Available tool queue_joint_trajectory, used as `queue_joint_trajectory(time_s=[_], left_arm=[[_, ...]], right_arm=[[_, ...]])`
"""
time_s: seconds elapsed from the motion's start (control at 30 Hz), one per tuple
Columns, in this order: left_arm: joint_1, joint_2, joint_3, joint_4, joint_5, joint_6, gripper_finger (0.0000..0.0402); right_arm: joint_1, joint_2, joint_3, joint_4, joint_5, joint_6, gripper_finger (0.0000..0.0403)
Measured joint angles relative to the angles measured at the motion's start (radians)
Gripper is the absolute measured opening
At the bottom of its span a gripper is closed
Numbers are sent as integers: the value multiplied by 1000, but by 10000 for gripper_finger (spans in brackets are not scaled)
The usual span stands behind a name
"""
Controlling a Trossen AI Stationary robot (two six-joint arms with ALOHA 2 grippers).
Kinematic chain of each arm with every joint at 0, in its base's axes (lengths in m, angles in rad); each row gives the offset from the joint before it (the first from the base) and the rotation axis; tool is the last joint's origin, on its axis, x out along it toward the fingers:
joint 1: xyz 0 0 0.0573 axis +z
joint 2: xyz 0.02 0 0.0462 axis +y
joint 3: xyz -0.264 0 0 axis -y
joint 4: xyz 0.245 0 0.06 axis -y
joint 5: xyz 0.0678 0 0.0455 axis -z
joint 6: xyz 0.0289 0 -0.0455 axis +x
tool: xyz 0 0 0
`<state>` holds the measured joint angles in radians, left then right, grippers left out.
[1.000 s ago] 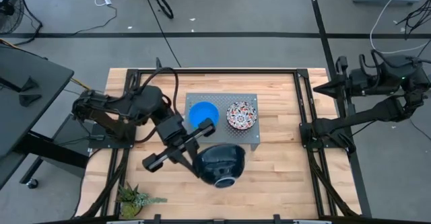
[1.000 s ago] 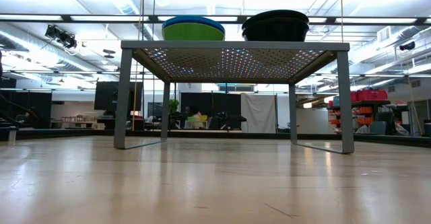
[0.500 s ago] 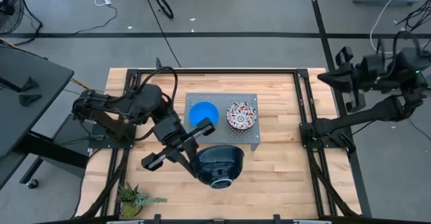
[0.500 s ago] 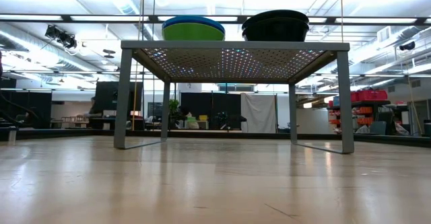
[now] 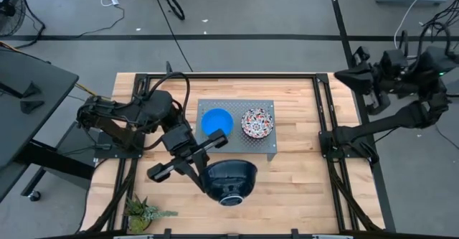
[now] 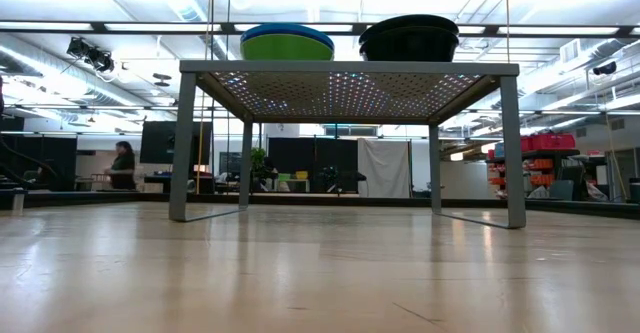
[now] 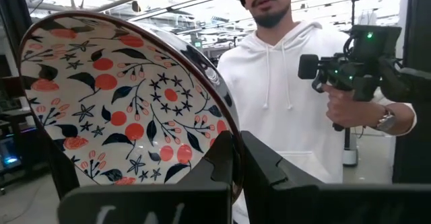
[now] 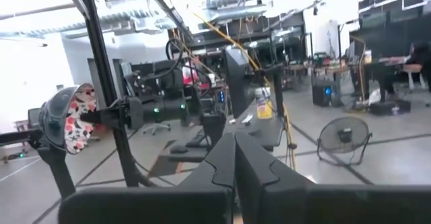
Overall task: Pick & Place Mini bowls
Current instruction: Stack the white patterned bowl on top of the white patterned bowl on the shelf
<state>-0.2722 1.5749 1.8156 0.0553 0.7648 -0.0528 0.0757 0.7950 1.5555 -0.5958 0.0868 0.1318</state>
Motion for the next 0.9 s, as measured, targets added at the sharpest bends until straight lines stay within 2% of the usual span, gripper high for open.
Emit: queue_joint_trajectory(time_s=[0.13,0.33,0.67,0.9], left_arm=[[0,0,0,0,17,-10,11],[0,0,0,1,38,-17,11],[-4,0,0,8,76,-37,11],[-8,0,0,17,114,-41,11]], right_arm=[[0,53,0,12,-29,25,7],[0,141,0,97,-229,-9,7],[0,262,0,375,-560,-9,6],[3,354,0,501,-681,-6,7]])
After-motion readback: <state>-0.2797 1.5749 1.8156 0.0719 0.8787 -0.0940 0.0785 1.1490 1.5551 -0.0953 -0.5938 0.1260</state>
